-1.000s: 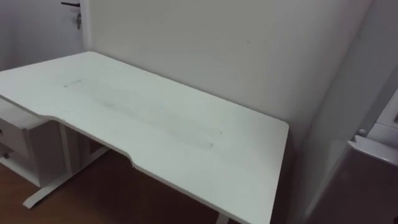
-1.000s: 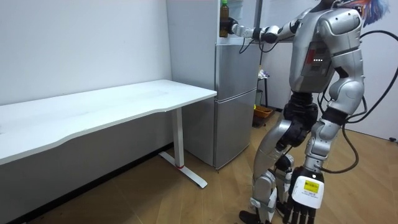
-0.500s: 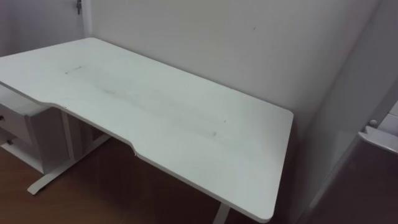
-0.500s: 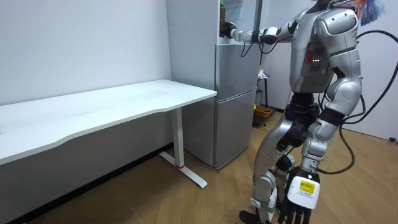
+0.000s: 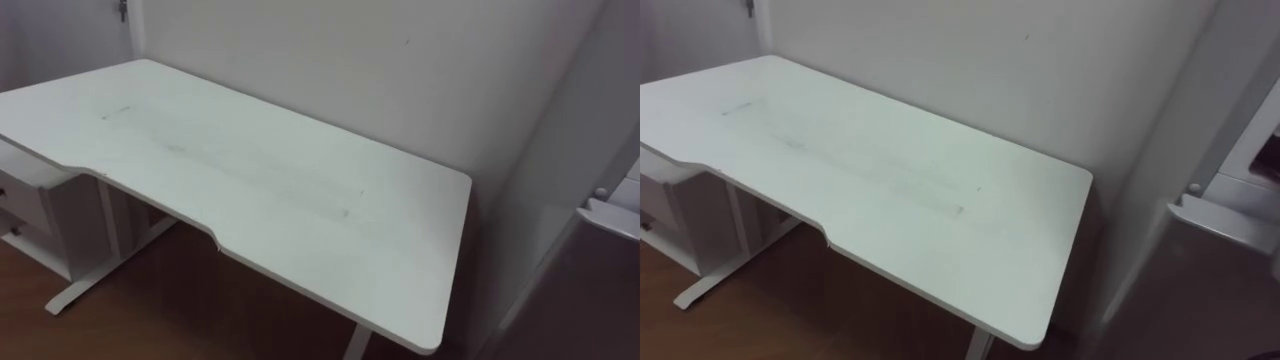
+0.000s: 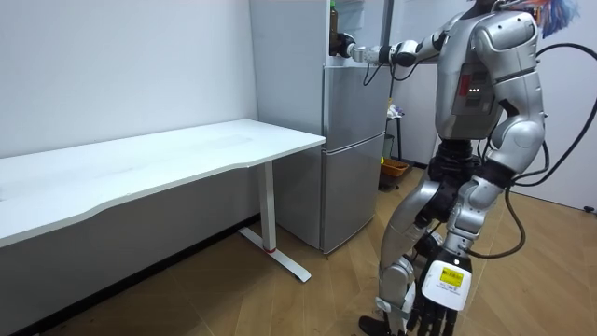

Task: Put the bottle in the upper fridge

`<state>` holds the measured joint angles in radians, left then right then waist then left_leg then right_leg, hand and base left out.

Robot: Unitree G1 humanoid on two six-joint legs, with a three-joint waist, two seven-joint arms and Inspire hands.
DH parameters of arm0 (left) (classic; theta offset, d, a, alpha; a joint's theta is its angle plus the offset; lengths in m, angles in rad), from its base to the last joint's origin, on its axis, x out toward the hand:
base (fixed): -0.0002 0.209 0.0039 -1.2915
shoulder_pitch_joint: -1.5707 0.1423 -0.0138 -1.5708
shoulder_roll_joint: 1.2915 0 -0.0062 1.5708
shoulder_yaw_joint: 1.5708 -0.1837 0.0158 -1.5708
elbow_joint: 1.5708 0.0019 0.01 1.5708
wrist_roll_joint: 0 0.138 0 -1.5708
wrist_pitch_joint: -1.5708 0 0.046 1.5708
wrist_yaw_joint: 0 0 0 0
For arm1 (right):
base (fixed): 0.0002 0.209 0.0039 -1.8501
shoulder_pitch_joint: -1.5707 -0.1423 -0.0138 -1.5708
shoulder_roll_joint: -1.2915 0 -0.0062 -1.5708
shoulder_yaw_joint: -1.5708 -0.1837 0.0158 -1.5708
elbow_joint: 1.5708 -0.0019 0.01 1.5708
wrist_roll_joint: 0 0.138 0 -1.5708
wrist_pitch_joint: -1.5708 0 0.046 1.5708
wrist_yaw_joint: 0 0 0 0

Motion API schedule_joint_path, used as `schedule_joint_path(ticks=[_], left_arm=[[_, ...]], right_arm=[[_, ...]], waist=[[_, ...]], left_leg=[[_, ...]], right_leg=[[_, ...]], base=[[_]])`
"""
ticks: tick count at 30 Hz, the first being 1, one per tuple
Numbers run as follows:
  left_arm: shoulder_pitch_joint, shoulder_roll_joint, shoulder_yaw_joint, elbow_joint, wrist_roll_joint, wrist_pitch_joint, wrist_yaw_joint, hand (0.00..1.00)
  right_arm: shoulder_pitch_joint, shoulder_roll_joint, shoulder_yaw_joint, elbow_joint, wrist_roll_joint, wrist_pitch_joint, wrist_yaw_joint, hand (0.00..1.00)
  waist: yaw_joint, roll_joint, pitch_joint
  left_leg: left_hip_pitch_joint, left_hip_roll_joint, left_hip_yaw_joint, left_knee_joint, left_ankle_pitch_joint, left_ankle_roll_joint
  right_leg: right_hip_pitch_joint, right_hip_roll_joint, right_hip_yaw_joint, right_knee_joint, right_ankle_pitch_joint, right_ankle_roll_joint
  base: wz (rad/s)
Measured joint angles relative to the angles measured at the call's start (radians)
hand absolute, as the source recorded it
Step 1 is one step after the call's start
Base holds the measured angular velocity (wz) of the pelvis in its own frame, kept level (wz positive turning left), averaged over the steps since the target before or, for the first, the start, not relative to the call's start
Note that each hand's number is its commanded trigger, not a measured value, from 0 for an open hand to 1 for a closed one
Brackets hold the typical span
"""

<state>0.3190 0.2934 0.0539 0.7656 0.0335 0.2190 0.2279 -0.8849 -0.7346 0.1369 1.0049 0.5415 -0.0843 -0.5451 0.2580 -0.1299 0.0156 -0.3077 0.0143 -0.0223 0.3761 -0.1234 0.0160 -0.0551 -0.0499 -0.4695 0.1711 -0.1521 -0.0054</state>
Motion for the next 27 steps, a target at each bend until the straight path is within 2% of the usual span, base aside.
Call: schedule_joint_path(ticks=[17, 24, 27], left_arm=[[-0.007, 0.0, 0.0, -0.004, -0.001, 0.001, 0.006, 0.0], [0.006, 0.005, 0.002, 0.0, -0.002, -0.003, 0.023, 0.0], [0.007, 0.002, 0.003, 0.006, -0.002, -0.003, 0.017, 0.0]], right_arm=[[-0.001, -0.001, 0.001, 0.0, 0.006, 0.002, 0.026, 0.0], [0.011, -0.007, -0.006, -0.006, 0.007, 0.023, 0.058, 0.0], [0.04, -0.009, -0.038, -0.042, 0.006, 0.036, 0.081, 0.0]], waist=[[0.006, -0.001, -0.0002], [-0.012, -0.003, -0.0018], [-0.025, -0.005, -0.0033]], left_leg=[[0.003, 0.008, 0.016, -0.004, 0.003, 0.001], [0.025, 0.004, 0.021, -0.01, 0.001, 0.004], [0.036, 0.005, 0.022, -0.009, -0.002, 0.009]], right_leg=[[0.002, 0.0, -0.001, -0.002, 0.009, -0.002], [0.03, -0.002, -0.002, -0.018, 0.011, 0.003], [0.044, -0.004, -0.003, -0.019, 0.01, 0.01]], base=[[-0.01], [0.04], [0.07]])
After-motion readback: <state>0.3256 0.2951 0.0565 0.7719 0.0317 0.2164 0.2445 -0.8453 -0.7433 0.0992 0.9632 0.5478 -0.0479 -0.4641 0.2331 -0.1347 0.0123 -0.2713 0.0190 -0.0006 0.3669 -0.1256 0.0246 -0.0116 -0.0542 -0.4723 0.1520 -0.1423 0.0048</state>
